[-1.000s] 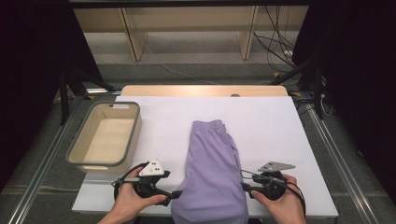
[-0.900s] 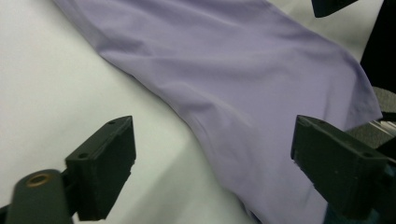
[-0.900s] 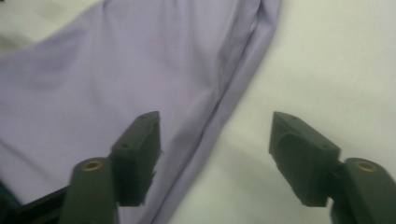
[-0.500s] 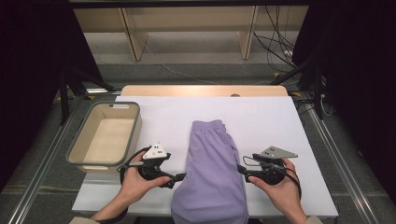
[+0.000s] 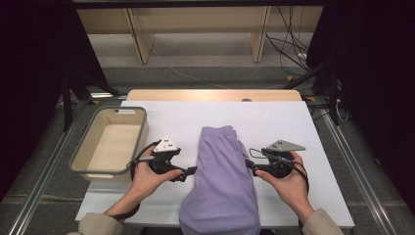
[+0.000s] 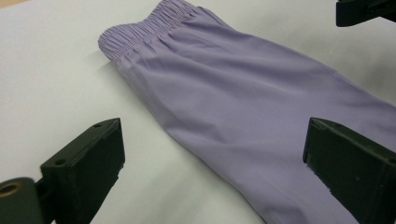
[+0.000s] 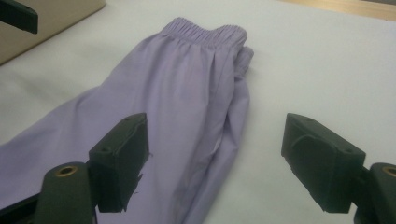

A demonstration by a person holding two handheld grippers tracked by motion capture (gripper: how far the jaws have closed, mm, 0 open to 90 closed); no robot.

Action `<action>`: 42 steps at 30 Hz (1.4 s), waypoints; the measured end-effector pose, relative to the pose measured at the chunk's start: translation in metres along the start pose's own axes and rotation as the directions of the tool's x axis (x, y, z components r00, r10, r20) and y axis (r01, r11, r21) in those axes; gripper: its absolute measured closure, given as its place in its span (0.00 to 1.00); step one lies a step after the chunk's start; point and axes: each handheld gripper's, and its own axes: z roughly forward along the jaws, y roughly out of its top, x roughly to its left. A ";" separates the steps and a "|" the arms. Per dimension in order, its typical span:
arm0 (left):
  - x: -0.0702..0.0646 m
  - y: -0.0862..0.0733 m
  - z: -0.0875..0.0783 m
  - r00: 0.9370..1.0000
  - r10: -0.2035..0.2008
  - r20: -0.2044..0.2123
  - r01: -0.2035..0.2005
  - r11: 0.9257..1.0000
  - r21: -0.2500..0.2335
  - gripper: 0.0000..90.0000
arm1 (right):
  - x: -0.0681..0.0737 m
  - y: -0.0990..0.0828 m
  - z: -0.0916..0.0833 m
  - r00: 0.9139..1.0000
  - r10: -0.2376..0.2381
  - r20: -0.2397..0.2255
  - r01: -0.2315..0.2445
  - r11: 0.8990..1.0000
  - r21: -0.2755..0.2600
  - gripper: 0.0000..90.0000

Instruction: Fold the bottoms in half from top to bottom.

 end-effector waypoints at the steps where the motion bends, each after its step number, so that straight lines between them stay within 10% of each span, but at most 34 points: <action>1: 0.001 0.002 0.001 1.000 0.003 -0.002 -0.003 1.000 0.003 0.06 | -0.001 0.002 0.002 1.000 0.001 0.002 -0.001 1.000 -0.004 0.27; 22: 0.040 0.046 0.054 0.995 -0.064 -0.071 0.067 0.997 0.039 0.17 | -0.019 0.048 0.061 0.999 0.034 0.024 -0.035 0.999 0.018 0.28; 42: 0.070 0.051 0.112 0.972 -0.199 -0.126 0.214 0.970 0.120 0.30 | -0.035 0.059 0.136 0.992 0.100 0.077 -0.110 0.984 0.142 0.36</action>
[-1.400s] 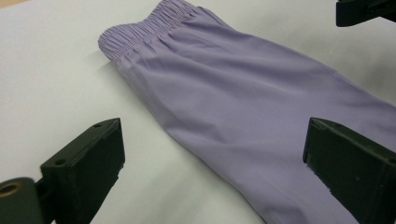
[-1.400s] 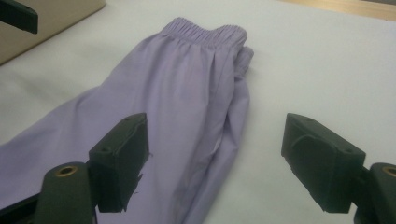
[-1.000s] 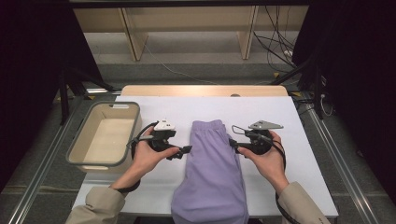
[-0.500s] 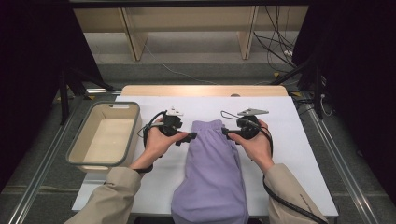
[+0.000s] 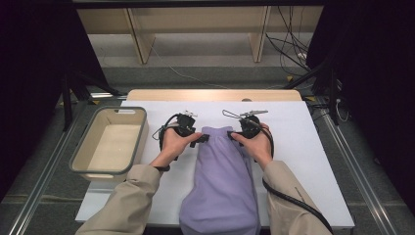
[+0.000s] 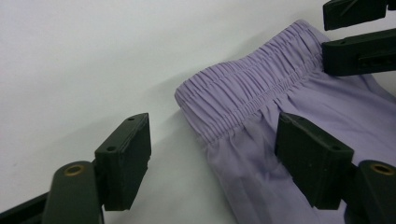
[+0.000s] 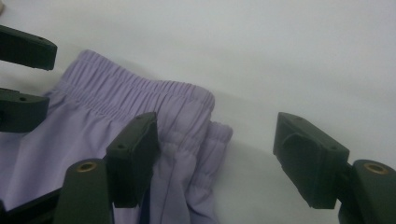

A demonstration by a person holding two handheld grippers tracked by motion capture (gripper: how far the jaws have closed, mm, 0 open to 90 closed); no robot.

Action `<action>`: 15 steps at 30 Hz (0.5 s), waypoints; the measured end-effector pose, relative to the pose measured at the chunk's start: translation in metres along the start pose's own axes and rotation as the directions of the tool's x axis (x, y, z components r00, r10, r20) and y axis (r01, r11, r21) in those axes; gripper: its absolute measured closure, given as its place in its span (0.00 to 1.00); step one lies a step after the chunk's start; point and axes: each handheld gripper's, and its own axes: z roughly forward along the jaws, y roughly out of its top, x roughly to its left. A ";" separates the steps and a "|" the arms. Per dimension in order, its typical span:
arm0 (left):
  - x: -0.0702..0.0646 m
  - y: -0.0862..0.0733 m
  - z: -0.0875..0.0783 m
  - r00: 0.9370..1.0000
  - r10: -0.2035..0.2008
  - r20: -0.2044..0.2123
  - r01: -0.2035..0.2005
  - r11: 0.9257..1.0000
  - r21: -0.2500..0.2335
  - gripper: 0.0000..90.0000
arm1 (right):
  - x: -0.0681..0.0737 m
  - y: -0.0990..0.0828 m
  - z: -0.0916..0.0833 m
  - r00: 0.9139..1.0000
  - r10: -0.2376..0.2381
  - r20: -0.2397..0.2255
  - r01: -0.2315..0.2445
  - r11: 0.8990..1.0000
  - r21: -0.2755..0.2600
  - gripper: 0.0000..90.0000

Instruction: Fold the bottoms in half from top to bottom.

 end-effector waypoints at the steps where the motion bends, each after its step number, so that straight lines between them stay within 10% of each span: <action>1: 0.000 0.000 0.002 1.000 -0.003 0.001 0.003 1.000 0.006 0.32 | 0.000 0.000 0.001 1.000 0.000 0.005 0.000 1.000 0.007 0.37; 15: -0.003 -0.007 0.015 0.999 -0.018 0.027 0.017 1.000 0.014 0.53 | 0.002 -0.004 0.012 0.999 0.040 -0.017 -0.039 0.997 0.074 0.61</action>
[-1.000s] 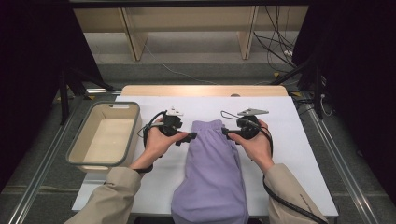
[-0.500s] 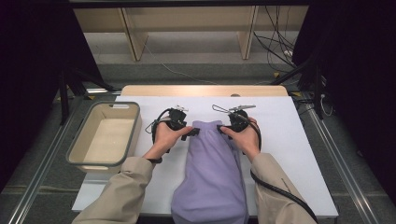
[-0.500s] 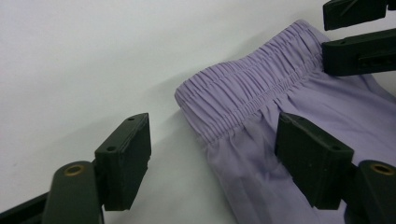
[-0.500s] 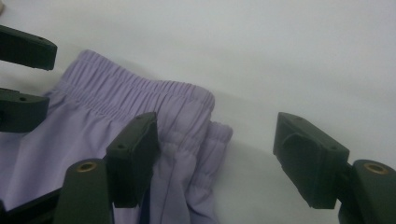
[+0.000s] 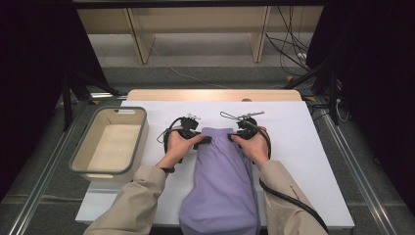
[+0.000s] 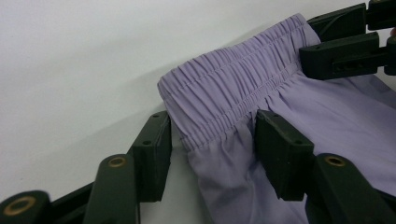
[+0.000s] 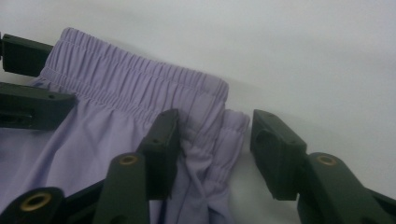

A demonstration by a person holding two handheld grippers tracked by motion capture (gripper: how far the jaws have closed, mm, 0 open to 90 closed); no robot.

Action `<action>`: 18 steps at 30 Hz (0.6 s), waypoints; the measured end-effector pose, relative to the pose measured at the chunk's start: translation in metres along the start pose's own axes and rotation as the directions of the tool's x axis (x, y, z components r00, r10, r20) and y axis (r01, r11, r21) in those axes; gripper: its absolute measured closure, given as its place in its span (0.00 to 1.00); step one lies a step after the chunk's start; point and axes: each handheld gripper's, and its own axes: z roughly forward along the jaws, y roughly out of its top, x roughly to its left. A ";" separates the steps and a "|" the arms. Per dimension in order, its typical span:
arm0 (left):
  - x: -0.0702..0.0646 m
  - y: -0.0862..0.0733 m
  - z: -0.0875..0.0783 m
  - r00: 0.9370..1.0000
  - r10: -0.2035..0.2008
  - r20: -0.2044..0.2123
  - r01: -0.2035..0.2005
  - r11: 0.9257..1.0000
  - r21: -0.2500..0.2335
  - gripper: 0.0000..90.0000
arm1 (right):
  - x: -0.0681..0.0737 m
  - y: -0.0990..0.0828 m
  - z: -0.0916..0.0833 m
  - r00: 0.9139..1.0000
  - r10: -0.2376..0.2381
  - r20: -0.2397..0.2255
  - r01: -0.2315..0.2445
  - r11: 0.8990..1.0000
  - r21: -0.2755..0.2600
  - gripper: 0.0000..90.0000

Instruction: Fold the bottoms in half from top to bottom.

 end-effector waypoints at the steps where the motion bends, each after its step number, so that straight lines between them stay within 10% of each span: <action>1: -0.001 0.000 0.000 1.000 0.007 -0.004 -0.007 1.000 0.003 0.54 | 0.000 0.000 0.000 1.000 0.010 -0.006 -0.010 1.000 0.005 0.63; 18: -0.011 -0.005 0.002 0.999 0.043 0.009 -0.043 0.999 0.005 0.83 | 0.007 -0.001 0.000 0.999 0.051 -0.015 -0.051 0.999 0.009 0.87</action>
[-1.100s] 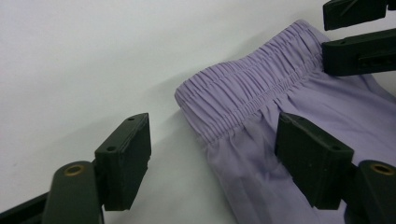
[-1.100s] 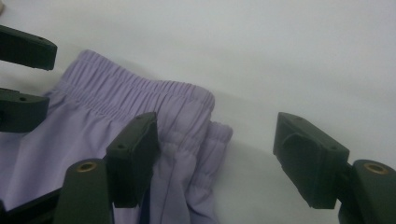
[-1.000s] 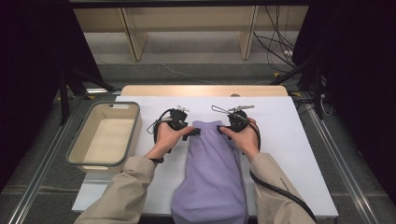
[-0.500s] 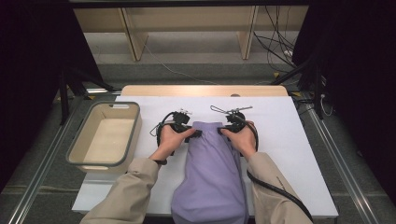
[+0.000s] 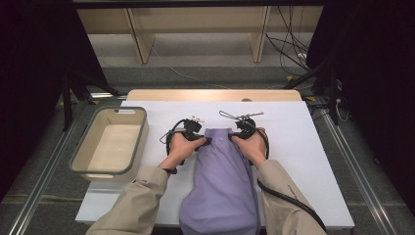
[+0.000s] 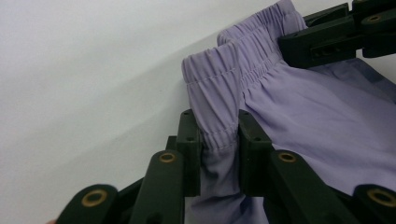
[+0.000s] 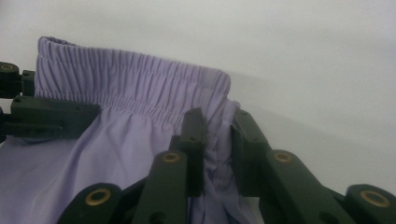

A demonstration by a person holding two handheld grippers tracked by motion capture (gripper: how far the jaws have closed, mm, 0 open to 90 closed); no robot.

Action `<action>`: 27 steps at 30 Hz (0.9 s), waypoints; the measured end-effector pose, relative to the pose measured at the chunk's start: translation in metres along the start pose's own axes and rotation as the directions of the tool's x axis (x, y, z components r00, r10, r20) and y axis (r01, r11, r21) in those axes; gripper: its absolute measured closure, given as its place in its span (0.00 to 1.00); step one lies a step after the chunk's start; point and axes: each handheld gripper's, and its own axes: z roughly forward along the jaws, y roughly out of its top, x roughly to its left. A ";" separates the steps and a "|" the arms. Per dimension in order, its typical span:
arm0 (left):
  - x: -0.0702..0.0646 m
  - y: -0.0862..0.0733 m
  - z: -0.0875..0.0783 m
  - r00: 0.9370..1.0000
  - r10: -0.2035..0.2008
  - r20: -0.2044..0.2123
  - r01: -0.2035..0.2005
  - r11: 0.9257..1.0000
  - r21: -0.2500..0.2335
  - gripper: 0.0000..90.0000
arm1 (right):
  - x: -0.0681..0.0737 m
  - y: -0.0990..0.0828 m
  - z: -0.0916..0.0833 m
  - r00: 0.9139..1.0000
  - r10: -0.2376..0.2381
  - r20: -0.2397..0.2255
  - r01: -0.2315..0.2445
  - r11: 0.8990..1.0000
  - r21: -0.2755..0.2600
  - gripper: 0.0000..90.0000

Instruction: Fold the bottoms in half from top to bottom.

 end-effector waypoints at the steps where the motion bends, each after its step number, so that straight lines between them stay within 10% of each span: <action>1: 0.000 -0.001 0.000 1.000 0.003 0.000 -0.003 1.000 -0.005 0.83 | 0.000 0.000 0.000 1.000 0.003 -0.001 -0.003 1.000 -0.002 0.87; 27: 0.001 0.010 -0.022 0.999 0.016 0.052 -0.011 0.995 -0.102 0.87 | 0.006 0.002 -0.032 0.997 -0.068 -0.039 0.061 0.984 -0.170 0.90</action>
